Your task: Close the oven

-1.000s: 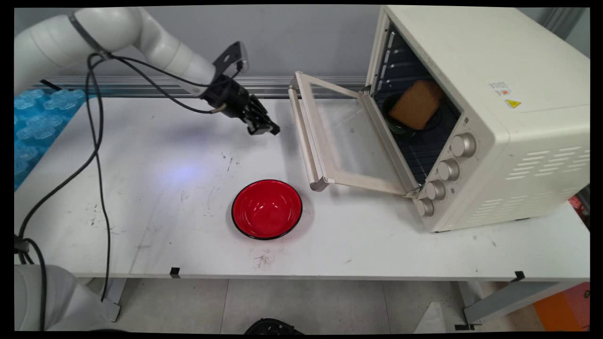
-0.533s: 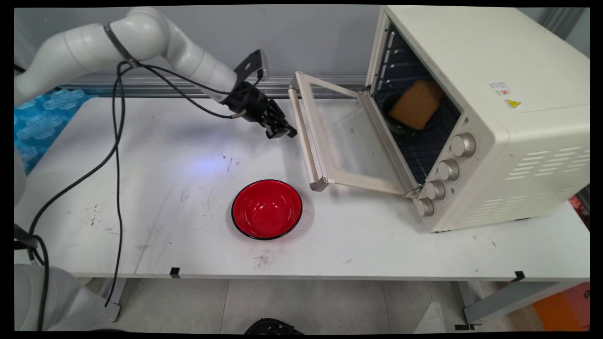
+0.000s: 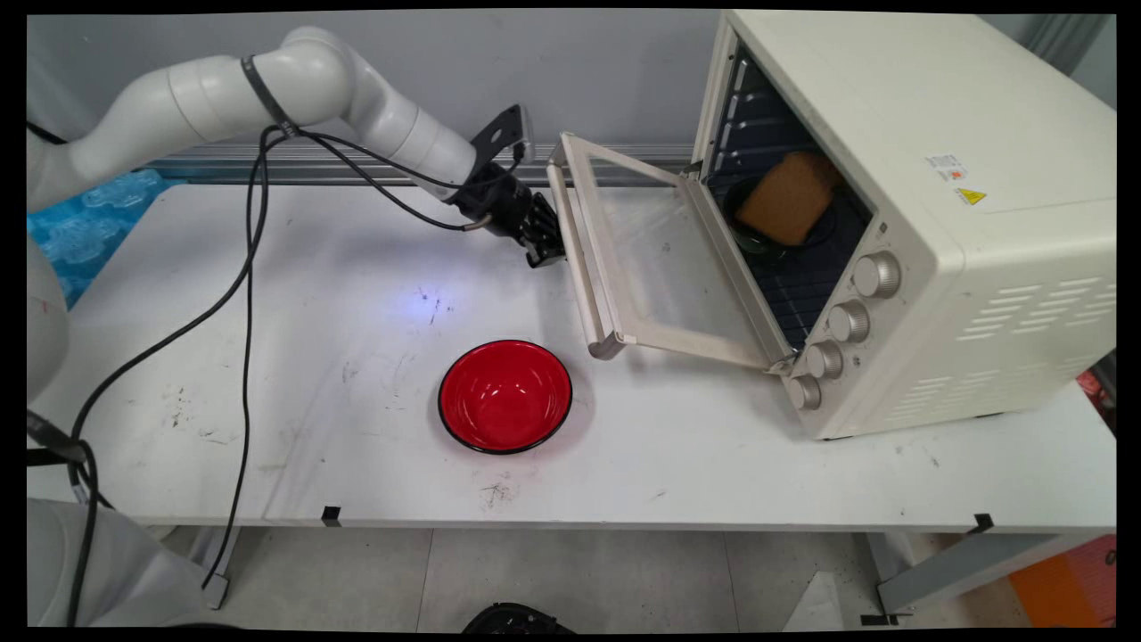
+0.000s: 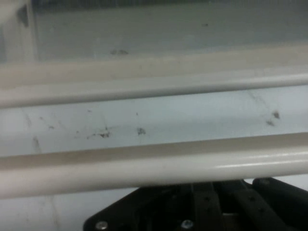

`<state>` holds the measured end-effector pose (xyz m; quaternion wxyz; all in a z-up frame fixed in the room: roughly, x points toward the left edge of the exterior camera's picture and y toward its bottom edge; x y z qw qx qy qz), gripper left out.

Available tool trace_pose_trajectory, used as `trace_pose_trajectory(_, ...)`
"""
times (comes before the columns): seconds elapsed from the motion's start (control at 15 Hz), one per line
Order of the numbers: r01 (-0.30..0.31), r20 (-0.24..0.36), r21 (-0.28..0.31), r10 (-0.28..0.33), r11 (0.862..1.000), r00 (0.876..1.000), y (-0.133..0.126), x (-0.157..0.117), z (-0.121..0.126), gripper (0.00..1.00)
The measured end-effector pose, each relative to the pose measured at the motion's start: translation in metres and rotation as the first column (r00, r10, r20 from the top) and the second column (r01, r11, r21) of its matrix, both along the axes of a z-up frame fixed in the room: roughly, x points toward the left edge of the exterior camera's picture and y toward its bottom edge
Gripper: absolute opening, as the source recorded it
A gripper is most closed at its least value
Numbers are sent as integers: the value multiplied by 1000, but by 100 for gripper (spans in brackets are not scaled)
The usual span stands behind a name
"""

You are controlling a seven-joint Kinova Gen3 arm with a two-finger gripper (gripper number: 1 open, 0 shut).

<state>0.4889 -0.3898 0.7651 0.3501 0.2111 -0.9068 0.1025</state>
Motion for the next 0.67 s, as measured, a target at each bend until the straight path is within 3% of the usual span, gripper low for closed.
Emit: trace_pose_trajectory(0.67,-26,-38,-34,25,999,999,-10,-13,23,0)
